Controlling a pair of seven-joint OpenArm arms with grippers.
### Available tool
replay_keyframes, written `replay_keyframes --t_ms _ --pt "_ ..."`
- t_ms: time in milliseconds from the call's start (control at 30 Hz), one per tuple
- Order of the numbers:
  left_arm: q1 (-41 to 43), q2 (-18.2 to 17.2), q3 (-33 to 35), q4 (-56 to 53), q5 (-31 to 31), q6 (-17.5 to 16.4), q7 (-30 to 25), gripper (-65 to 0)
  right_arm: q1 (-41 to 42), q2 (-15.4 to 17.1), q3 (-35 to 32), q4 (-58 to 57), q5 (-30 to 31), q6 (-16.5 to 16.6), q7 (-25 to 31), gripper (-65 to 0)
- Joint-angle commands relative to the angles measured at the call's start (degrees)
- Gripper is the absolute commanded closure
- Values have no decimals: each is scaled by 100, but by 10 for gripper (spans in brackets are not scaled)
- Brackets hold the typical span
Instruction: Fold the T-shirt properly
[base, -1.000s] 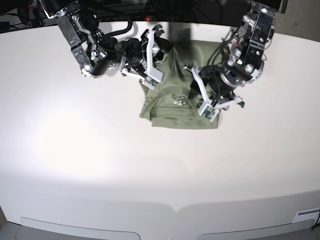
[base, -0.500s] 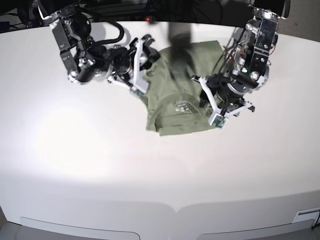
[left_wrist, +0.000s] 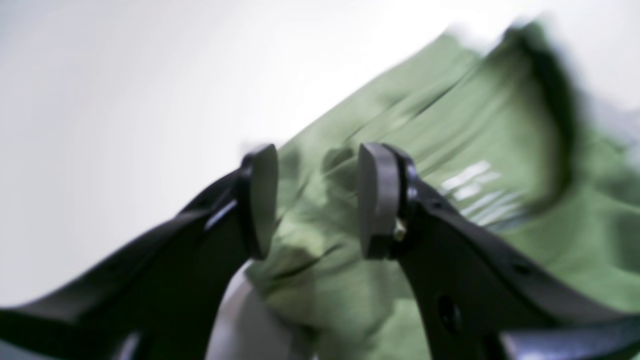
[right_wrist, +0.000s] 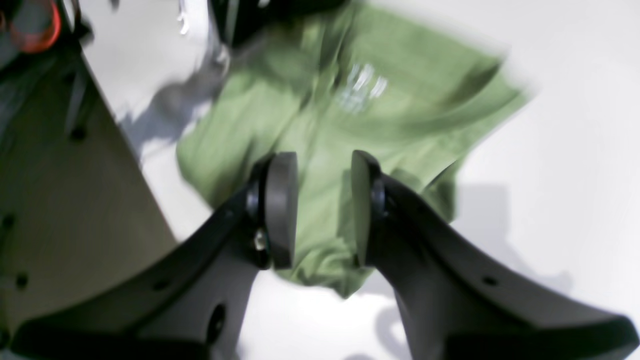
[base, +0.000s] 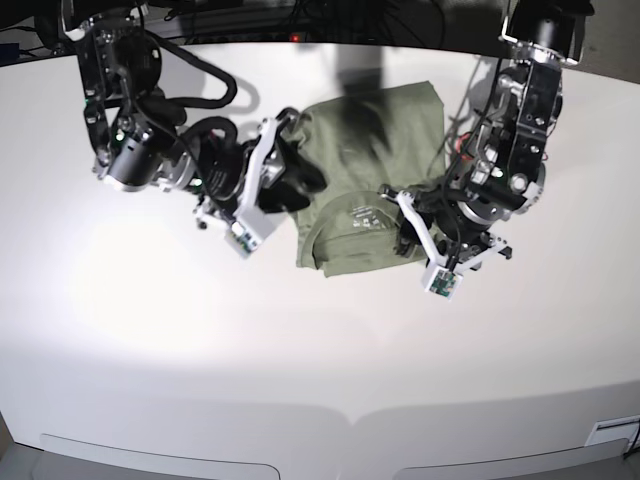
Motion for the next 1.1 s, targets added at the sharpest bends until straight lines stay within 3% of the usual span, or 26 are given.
replay_keyframes --t_ms 0,167,267,433,700,933,1067 --pt "4 2 -11 295 -127 -17 -199 -249 127 -15 173 127 61 25 168 -189" --pt "566 0 -9 1239 -138 -44 -297 -249 522 -411 1104 131 136 25 219 -189" --pt "1012 7 2 1508 -452 -157 -376 -249 774 -595 1683 131 271 25 203 -189" --pt "1534 199 7 1320 -577 -1003 -1182 -249 1036 -623 2175 131 697 25 -184 -189" --pt "1207 494 7 -354 446 -1029 -2846 -249 1075 -623 2218 131 855 25 -717 -189" --pt "909 492 7 -1661 501 -1029 -3176 -249 1078 -623 2218 131 857 25 -732 -189" --pt "896 492 7 -2055 850 -1029 -3346 -249 1080 -623 2218 129 855 25 -732 -189"
